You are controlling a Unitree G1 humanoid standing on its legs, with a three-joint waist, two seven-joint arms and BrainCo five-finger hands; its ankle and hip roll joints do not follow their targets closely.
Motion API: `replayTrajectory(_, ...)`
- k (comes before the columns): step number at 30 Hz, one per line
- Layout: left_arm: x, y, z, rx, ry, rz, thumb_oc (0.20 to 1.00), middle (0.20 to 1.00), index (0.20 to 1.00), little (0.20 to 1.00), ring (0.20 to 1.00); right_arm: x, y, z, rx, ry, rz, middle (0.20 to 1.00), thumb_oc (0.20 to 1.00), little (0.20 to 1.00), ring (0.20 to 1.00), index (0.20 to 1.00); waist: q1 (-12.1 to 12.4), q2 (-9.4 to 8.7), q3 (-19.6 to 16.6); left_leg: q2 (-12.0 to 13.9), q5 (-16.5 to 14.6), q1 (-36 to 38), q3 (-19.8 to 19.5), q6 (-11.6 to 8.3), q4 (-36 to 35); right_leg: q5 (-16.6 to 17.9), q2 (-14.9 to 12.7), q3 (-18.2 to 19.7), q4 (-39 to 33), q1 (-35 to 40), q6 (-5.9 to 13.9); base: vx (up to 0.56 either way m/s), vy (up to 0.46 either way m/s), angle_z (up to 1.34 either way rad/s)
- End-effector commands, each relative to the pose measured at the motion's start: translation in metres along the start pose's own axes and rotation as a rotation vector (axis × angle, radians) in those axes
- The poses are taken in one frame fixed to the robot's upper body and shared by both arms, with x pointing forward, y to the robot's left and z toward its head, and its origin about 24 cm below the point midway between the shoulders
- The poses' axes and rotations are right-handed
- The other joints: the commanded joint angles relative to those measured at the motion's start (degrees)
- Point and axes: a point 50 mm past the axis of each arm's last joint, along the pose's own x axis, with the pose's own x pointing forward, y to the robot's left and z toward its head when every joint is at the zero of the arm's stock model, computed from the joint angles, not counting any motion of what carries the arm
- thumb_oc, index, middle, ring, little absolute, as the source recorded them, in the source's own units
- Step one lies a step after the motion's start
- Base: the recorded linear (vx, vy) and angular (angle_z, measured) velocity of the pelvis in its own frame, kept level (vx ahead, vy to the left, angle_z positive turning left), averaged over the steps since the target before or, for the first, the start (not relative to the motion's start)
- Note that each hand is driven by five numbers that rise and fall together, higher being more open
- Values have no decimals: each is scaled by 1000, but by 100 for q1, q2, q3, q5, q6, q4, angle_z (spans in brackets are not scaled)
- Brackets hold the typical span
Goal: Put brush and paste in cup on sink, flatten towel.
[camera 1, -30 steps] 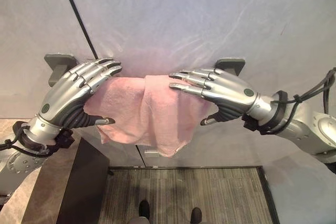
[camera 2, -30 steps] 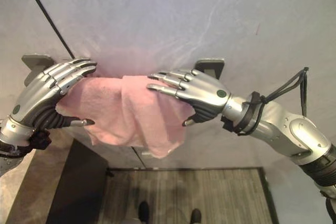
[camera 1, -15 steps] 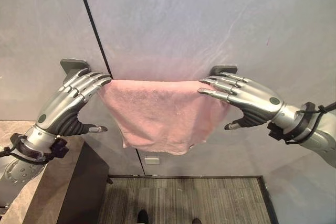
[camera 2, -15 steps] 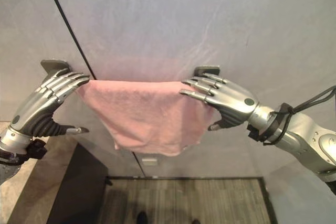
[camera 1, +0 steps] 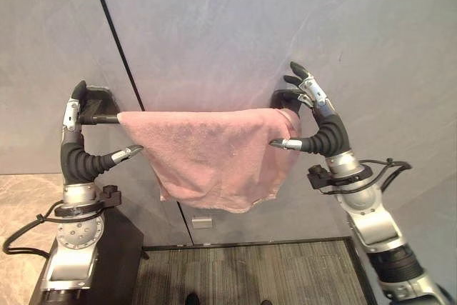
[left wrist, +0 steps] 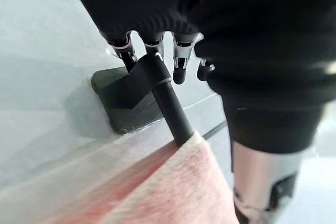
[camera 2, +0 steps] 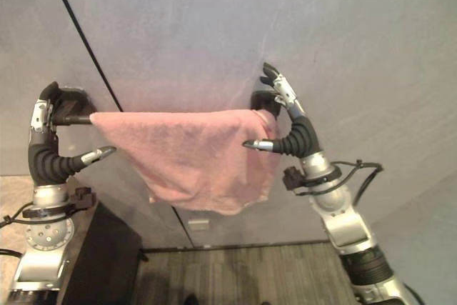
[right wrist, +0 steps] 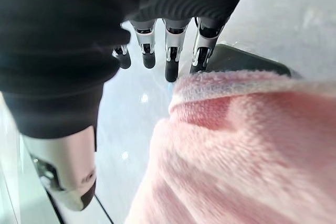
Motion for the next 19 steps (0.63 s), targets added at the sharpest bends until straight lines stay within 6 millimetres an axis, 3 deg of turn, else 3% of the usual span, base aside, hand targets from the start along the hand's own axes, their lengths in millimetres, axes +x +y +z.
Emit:
replayTrajectory(1,-10,21,-11,88,72,88,1000,1000,1000,1000,1000,-10,-38,15,-59,-68,-252,1000,1000,1000,1000,1000,-42,-152,-37,308,-203,249,-67,-116,44,415,-697,70,48,41,556,17,-20,-8)
replayTrajectory(5,-34,34,-26,91,195,169,1000,1000,1000,1000,1000,-60,-64,-13,-100,161,-408,1000,1000,1000,1000,1000,-97,-144,-54,320,-203,267,-90,-135,44,371,-683,26,43,97,537,4,-6,-1)
replayTrajectory(10,-82,41,-63,16,484,226,1000,1000,1000,1000,1000,-139,-72,-51,-98,535,-532,1000,1000,1000,1000,1000,-166,-120,-11,339,-162,231,-142,-149,44,331,-654,-53,41,125,498,-3,-23,2)
replayTrajectory(11,-82,41,-64,15,486,225,1000,1000,1000,1000,1000,-140,-73,-51,-99,536,-533,1000,1000,1000,1000,1000,-165,-117,-18,340,-163,232,-146,-150,44,329,-652,-58,41,129,497,-17,-19,4)
replayTrajectory(12,-113,36,-86,-43,675,217,1000,1000,1000,1000,1000,-175,-62,-72,-56,725,-545,1000,1000,1000,1000,1000,-202,-85,51,348,-148,250,-147,-153,44,313,-640,-67,51,153,483,-36,-11,0)
replayTrajectory(14,-133,30,-101,-36,801,155,1000,1000,1000,1000,1000,-206,-49,-90,-69,921,-462,1000,1000,1000,1000,1000,-229,-63,80,356,-105,218,-143,-155,44,346,-633,-42,44,119,471,-45,-10,0)
replayTrajectory(17,-181,17,-125,-26,1076,36,1000,1000,1000,1000,1000,-261,-20,-119,-34,1274,-266,1000,1000,1000,1000,1000,-253,-43,144,374,-68,213,-132,-161,44,370,-614,-13,45,94,464,-39,-11,-1)
replayTrajectory(19,-224,8,-139,2,1311,-34,1000,1000,1000,1000,1000,-295,1,-131,-7,1486,-115,1000,1000,1000,1000,1000,-244,-32,151,387,-44,207,-134,-177,44,379,-606,1,40,74,459,0,0,0)
